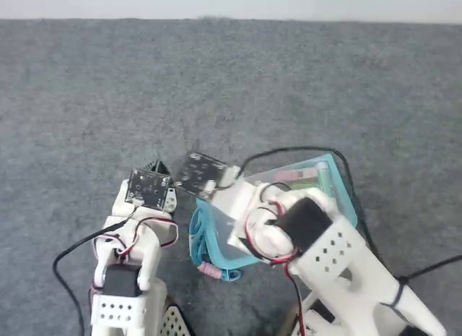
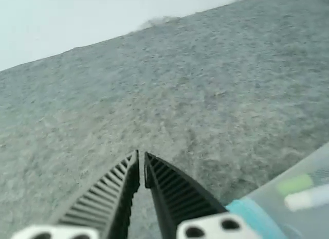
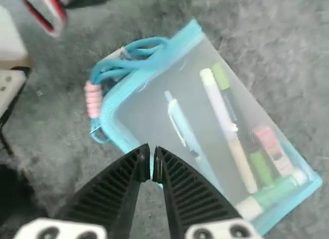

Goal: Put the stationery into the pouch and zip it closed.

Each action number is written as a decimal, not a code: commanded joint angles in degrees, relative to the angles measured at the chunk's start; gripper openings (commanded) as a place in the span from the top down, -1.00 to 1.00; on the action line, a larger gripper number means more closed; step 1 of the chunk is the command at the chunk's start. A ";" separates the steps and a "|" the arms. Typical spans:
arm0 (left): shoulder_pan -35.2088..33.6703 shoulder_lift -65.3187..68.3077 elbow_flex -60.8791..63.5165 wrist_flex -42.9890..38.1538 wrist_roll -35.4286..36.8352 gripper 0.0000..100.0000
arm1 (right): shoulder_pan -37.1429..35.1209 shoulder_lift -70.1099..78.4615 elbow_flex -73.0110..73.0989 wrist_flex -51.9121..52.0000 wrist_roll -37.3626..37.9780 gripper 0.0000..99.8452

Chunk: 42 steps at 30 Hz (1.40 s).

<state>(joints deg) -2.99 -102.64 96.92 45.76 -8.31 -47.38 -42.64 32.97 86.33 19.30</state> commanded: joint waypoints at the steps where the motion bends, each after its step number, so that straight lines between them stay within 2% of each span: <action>1: -1.67 0.18 -4.09 -1.85 1.05 0.97 | 4.70 -1.80 8.26 -2.59 3.25 0.99; 4: -3.43 0.18 -3.74 -4.13 1.76 0.97 | 5.67 1.45 15.30 -2.51 13.54 0.99; 6: -4.04 0.35 -3.65 -4.66 1.76 0.97 | 5.76 3.12 18.11 -2.51 17.23 0.99; 11: -4.22 0.35 -3.65 -4.75 1.76 0.97 | 6.73 8.57 20.22 -4.26 19.78 0.99; 15: -4.22 0.35 -3.65 -4.75 1.76 0.97 | 13.14 17.89 17.14 -8.66 19.43 0.99; 20: -4.22 0.35 -3.65 -4.75 1.76 0.97 | 24.40 33.54 6.95 -12.70 19.78 0.99; 24: -4.22 0.35 -3.65 -4.75 1.76 0.97 | 30.46 45.76 -4.57 -13.85 19.78 0.99; 30: -4.22 0.35 -3.65 -4.66 1.76 0.97 | 35.91 60.35 -20.13 -13.58 19.69 0.99; 37: -4.04 0.35 -3.65 -4.66 1.76 0.97 | 42.24 68.70 -38.33 -12.97 19.52 0.99; 42: -3.96 0.26 -3.65 -4.66 1.76 0.97 | 42.77 75.65 -55.30 -5.85 19.16 0.99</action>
<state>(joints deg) -6.86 -102.64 96.92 43.21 -7.16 -5.89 31.30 -10.20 77.80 38.37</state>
